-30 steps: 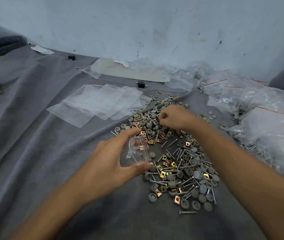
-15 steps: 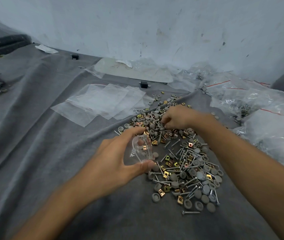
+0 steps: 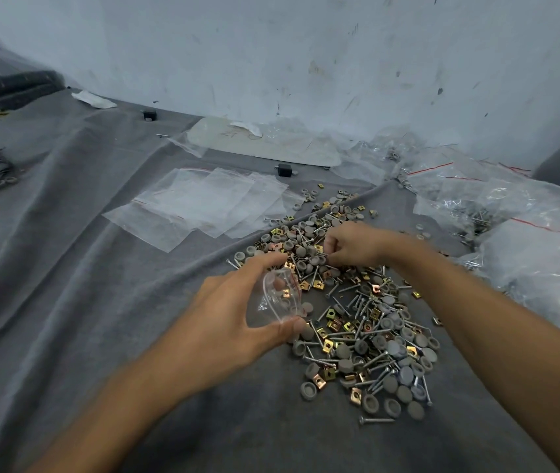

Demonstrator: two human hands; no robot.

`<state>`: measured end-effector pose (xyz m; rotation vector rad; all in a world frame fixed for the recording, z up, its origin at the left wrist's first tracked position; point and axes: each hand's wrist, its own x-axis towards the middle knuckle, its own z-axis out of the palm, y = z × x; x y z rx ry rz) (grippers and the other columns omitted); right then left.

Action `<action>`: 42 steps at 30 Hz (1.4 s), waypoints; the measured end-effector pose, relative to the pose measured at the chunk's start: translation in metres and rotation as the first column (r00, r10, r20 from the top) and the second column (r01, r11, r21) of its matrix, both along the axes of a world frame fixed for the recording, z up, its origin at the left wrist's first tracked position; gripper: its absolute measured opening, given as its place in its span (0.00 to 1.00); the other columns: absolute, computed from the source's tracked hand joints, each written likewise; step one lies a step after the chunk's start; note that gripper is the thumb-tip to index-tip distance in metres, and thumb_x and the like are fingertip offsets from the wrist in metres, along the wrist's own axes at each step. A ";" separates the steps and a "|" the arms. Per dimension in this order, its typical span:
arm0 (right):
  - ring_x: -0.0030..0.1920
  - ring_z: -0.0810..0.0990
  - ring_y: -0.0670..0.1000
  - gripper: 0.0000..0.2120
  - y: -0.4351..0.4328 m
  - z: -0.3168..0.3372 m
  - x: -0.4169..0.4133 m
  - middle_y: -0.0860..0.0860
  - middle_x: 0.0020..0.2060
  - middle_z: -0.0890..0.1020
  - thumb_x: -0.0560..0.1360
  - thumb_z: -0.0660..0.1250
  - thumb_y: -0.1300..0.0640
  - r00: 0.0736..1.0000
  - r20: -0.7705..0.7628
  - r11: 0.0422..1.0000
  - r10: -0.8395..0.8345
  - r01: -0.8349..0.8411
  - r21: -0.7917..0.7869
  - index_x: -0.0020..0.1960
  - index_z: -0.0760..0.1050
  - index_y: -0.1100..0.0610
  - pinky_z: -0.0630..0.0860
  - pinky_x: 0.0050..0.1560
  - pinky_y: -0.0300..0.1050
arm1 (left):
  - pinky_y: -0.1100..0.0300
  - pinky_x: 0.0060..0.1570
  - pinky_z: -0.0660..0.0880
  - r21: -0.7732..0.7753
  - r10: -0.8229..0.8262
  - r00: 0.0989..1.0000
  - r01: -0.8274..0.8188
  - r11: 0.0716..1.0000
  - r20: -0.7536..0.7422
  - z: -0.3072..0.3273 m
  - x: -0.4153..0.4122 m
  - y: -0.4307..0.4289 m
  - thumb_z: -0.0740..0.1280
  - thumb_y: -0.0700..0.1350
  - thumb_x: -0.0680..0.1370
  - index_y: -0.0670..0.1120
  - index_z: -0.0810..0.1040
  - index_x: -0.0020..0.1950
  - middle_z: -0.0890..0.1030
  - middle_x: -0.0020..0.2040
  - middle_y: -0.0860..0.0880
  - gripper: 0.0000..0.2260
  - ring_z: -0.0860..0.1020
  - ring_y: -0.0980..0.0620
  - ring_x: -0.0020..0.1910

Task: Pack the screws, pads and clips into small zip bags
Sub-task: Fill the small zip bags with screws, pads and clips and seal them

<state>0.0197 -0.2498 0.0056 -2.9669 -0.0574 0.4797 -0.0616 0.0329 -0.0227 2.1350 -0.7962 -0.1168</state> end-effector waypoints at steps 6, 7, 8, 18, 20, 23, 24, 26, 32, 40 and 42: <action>0.40 0.76 0.50 0.08 -0.004 -0.004 -0.006 0.53 0.41 0.82 0.81 0.67 0.57 0.995 0.077 0.987 -0.059 0.046 0.157 0.49 0.80 0.61 0.73 0.39 0.44 | 0.45 0.67 0.72 0.011 -0.004 1.000 0.004 1.000 0.005 -0.001 0.000 0.001 0.63 0.79 0.66 0.74 0.57 0.73 0.75 0.66 0.66 0.37 0.71 0.56 0.69; 0.39 0.75 0.51 0.11 -0.005 -0.004 -0.008 0.55 0.39 0.81 0.82 0.66 0.56 0.994 0.082 0.984 -0.069 0.055 0.170 0.49 0.79 0.63 0.72 0.38 0.45 | 0.45 0.67 0.72 0.009 -0.003 1.000 0.003 1.000 0.006 -0.001 0.000 0.001 0.63 0.79 0.67 0.74 0.57 0.73 0.75 0.66 0.65 0.37 0.71 0.56 0.69; 0.39 0.74 0.51 0.12 -0.007 -0.003 -0.010 0.55 0.38 0.79 0.83 0.64 0.55 0.992 0.091 0.983 -0.082 0.065 0.173 0.48 0.78 0.63 0.70 0.37 0.45 | 0.45 0.67 0.72 0.007 -0.002 1.000 0.002 1.000 0.007 -0.001 0.001 0.001 0.64 0.78 0.67 0.73 0.57 0.73 0.75 0.66 0.65 0.36 0.71 0.55 0.69; 0.33 0.75 0.47 0.08 0.003 0.000 -0.079 0.46 0.37 0.82 0.83 0.62 0.53 0.884 0.358 0.811 -0.302 0.041 0.584 0.47 0.76 0.53 0.72 0.36 0.49 | 0.50 0.66 0.73 -0.020 0.015 0.999 -0.014 1.000 0.049 -0.001 0.001 0.001 0.65 0.77 0.67 0.71 0.60 0.73 0.76 0.65 0.66 0.36 0.72 0.61 0.68; 0.32 0.71 0.47 0.08 0.017 -0.003 -0.101 0.46 0.32 0.77 0.83 0.64 0.55 0.873 0.359 0.728 -0.332 -0.005 0.685 0.45 0.76 0.53 0.70 0.35 0.47 | 0.51 0.67 0.72 -0.015 0.014 0.998 -0.014 1.000 0.058 0.001 0.000 0.001 0.65 0.77 0.67 0.71 0.60 0.73 0.75 0.65 0.67 0.37 0.72 0.62 0.68; 0.33 0.70 0.50 0.08 0.034 -0.001 -0.128 0.48 0.32 0.74 0.82 0.65 0.56 0.876 0.318 0.606 -0.363 -0.037 0.794 0.45 0.77 0.54 0.69 0.35 0.46 | 0.53 0.68 0.71 -0.011 0.009 0.998 -0.008 1.000 0.070 0.002 -0.002 0.000 0.66 0.76 0.66 0.70 0.60 0.73 0.74 0.66 0.68 0.38 0.71 0.63 0.68; 0.34 0.71 0.51 0.07 0.038 -0.001 -0.135 0.49 0.32 0.74 0.82 0.65 0.56 0.878 0.300 0.562 -0.373 -0.043 0.826 0.45 0.78 0.54 0.69 0.35 0.46 | 0.53 0.69 0.71 -0.007 0.006 0.998 -0.005 1.000 0.069 0.002 -0.002 0.000 0.67 0.76 0.66 0.70 0.60 0.73 0.74 0.67 0.68 0.38 0.70 0.64 0.69; 0.35 0.72 0.49 0.06 0.044 -0.001 -0.148 0.48 0.33 0.74 0.81 0.67 0.56 0.878 0.267 0.469 -0.397 -0.056 0.881 0.46 0.80 0.54 0.71 0.36 0.43 | 0.53 0.70 0.69 0.010 0.005 0.998 -0.006 1.000 0.066 0.002 -0.003 0.001 0.67 0.75 0.66 0.69 0.59 0.74 0.72 0.69 0.67 0.39 0.69 0.63 0.70; 0.33 0.71 0.44 0.05 0.054 -0.009 -0.164 0.43 0.32 0.75 0.80 0.70 0.57 0.909 0.272 0.491 -0.316 -0.088 0.867 0.46 0.82 0.51 0.69 0.34 0.37 | 0.57 0.70 0.63 0.089 0.011 0.991 -0.023 0.996 0.134 -0.001 -0.004 -0.002 0.69 0.70 0.70 0.67 0.57 0.77 0.68 0.72 0.67 0.39 0.64 0.60 0.73; 0.33 0.77 0.42 0.03 0.066 -0.019 -0.161 0.43 0.35 0.81 0.78 0.72 0.53 0.859 0.377 0.625 -0.345 -0.089 0.775 0.48 0.83 0.45 0.78 0.34 0.48 | 0.53 0.71 0.65 0.106 0.011 0.989 -0.027 0.994 0.144 -0.001 -0.006 -0.006 0.69 0.68 0.70 0.63 0.61 0.77 0.71 0.72 0.64 0.38 0.67 0.59 0.73; 0.37 0.80 0.44 0.04 0.069 -0.020 -0.161 0.42 0.39 0.82 0.77 0.73 0.54 0.830 0.429 0.674 -0.356 -0.091 0.733 0.49 0.85 0.44 0.77 0.37 0.40 | 0.52 0.72 0.66 0.120 0.015 0.991 -0.032 0.992 0.134 -0.001 -0.007 -0.007 0.68 0.70 0.69 0.64 0.60 0.77 0.70 0.72 0.65 0.39 0.66 0.59 0.73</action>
